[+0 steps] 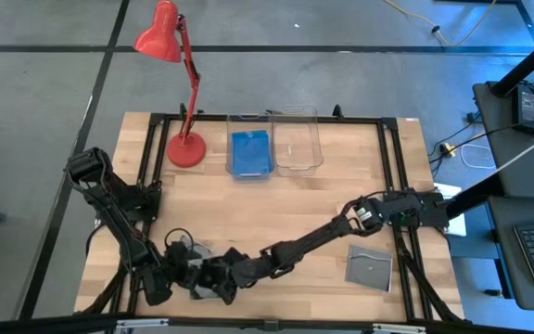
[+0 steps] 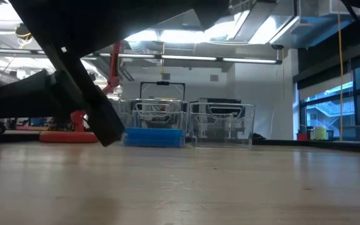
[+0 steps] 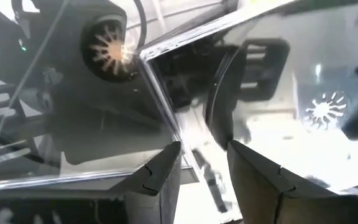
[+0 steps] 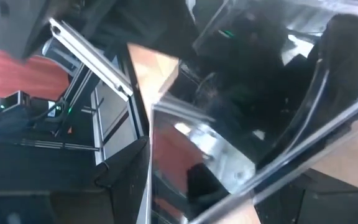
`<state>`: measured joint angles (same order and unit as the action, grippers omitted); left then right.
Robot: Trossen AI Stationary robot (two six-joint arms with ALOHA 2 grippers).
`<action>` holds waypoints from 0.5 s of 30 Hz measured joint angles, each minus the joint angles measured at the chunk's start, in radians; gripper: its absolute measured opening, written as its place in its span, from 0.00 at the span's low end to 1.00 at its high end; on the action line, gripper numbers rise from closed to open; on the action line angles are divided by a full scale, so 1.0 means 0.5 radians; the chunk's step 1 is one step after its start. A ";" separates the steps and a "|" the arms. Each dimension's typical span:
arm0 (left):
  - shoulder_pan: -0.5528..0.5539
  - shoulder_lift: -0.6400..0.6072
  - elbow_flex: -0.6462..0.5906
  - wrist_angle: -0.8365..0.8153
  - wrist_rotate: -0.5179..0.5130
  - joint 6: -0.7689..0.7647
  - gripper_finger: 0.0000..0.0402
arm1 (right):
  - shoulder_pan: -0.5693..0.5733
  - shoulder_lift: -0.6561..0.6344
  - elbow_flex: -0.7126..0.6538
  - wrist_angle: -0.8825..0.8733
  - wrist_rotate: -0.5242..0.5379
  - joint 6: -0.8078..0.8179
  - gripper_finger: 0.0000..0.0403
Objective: Pick & place jewel cases by type
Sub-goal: Put the middle black CD case into the right transparent bin
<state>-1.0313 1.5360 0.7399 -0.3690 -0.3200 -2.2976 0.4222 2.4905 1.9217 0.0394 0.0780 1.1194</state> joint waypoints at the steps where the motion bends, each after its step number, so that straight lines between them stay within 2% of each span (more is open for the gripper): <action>1: 0.000 0.000 0.000 0.010 0.001 0.011 0.32 | -0.005 -0.002 0.000 0.003 -0.001 0.000 0.60; 8: 0.000 0.000 0.000 0.012 -0.030 0.030 0.32 | -0.040 -0.002 0.003 -0.011 -0.071 -0.004 0.59; 15: 0.000 0.000 0.000 0.014 -0.159 0.187 0.32 | -0.059 -0.006 0.003 -0.013 -0.161 -0.013 0.45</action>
<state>-1.0313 1.5360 0.7399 -0.3622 -0.3992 -2.2041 0.3927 2.4874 1.9232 0.0330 -0.0025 1.1130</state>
